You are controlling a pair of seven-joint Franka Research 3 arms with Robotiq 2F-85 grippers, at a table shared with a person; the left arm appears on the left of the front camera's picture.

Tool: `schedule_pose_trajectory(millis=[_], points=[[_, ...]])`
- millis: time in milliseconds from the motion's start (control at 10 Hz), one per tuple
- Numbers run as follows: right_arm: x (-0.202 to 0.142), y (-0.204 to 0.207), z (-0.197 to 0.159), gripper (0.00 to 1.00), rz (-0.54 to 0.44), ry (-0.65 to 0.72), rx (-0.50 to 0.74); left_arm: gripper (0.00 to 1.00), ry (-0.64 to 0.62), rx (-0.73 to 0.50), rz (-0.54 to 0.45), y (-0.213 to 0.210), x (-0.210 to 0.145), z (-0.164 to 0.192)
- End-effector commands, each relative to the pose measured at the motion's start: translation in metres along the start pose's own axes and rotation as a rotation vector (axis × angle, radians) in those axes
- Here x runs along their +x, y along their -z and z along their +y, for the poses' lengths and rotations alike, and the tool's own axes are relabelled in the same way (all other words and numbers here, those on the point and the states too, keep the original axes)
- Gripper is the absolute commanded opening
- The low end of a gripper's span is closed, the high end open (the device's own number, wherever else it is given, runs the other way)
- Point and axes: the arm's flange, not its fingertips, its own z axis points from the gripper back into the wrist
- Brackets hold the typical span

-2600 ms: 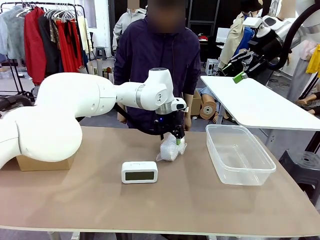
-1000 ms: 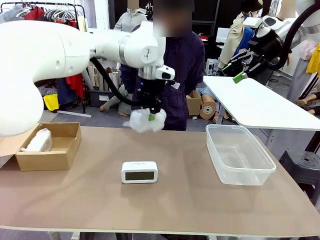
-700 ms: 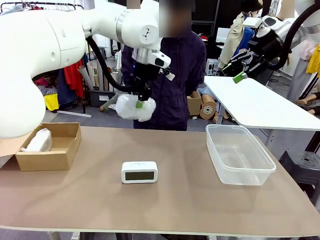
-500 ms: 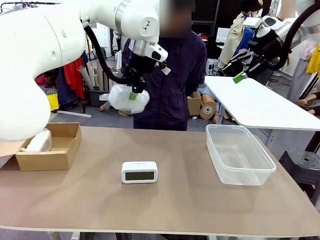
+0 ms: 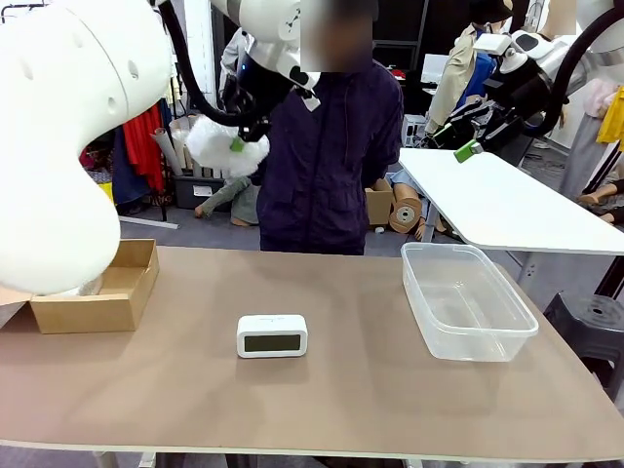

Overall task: Separate and place wrapped and unwrapped clocks.
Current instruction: Pick up the Digital clock indicated by the person.

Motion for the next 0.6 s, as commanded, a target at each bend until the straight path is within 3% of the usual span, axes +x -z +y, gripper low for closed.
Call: schedule_pose_trajectory(millis=[0, 500], points=[[0.004, 0.0, -0.001, 1.0, 0.022, 0.02, -0.012, 0.0, -0.066, 0.078, 0.039, -0.023, 0.01, 0.024], [0.004, 0.0, -0.001, 1.0, 0.022, 0.02, -0.012, 0.0, -0.063, 0.064, 0.007, -0.016, -0.011, 0.01]])
